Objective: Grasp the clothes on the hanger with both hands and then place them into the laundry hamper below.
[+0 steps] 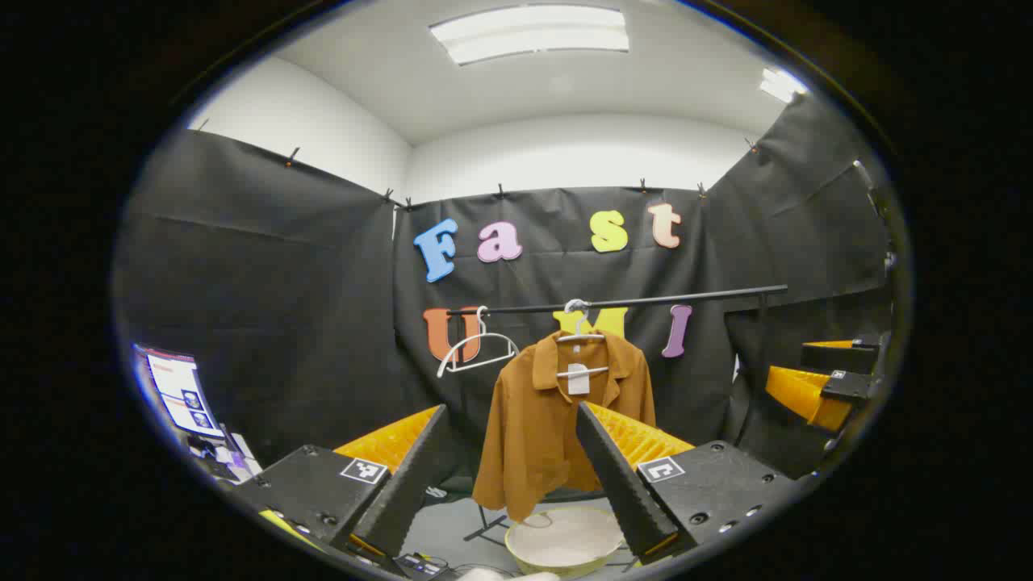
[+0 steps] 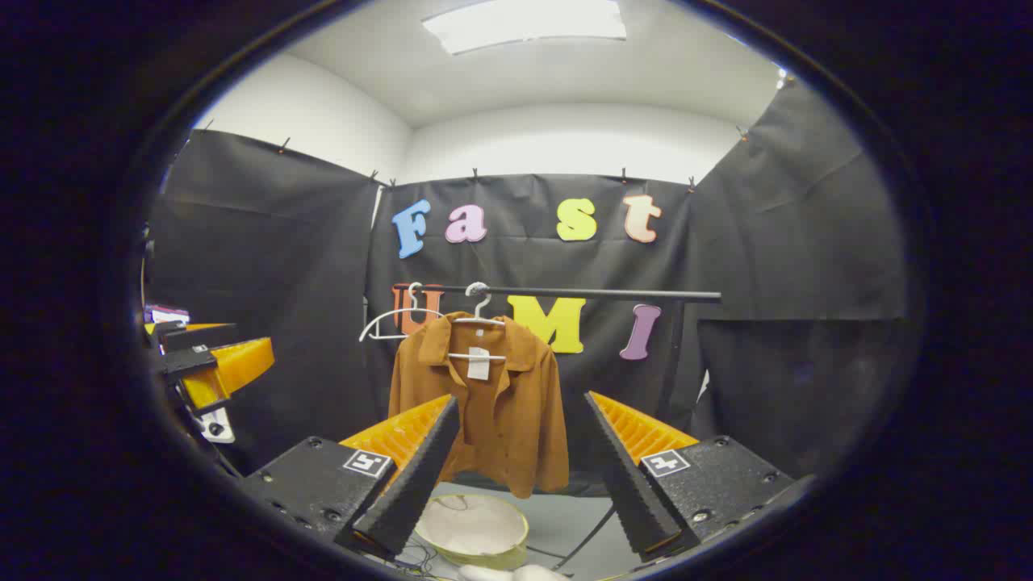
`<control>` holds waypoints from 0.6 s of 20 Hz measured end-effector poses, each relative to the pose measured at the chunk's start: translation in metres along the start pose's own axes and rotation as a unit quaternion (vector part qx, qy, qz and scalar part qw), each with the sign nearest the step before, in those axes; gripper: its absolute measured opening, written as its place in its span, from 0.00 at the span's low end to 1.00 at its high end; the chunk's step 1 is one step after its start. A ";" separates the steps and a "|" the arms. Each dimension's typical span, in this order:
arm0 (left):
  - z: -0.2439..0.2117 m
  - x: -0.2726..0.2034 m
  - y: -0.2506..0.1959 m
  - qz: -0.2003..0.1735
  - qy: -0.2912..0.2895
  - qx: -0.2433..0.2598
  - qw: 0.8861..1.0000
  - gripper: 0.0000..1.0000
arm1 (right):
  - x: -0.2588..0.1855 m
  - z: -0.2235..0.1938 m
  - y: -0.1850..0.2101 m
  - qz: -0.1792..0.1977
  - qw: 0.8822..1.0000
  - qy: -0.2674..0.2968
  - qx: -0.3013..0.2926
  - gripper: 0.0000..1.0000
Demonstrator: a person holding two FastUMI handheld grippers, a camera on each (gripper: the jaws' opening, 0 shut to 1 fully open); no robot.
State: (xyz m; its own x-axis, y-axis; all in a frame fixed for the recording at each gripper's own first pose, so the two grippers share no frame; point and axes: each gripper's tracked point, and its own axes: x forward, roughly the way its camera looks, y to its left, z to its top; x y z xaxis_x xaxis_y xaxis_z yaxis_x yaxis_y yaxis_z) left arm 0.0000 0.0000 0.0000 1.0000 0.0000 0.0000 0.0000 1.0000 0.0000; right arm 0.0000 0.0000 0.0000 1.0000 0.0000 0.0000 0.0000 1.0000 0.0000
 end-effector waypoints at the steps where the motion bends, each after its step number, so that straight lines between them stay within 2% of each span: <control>1: 0.001 -0.004 0.004 0.002 -0.004 0.003 1.000 1.00 | 0.000 0.002 -0.001 -0.004 1.000 0.001 0.010 0.98; 5: 0.005 -0.011 0.013 0.004 -0.011 0.005 1.000 1.00 | -0.007 0.003 -0.007 -0.022 1.000 -0.001 0.013 0.97; 12: 0.002 -0.016 0.023 0.004 -0.012 0.005 1.000 1.00 | -0.013 -0.004 0.003 -0.004 1.000 0.012 0.015 0.98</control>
State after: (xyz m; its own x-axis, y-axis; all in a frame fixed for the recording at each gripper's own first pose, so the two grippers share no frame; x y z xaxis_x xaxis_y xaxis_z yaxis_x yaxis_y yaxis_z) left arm -0.0156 0.0228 0.0020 0.9997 0.0089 0.0249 -0.0091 0.9999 0.0107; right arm -0.0133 0.0031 -0.0037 0.9997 -0.0072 -0.0233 0.0079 0.9995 0.0294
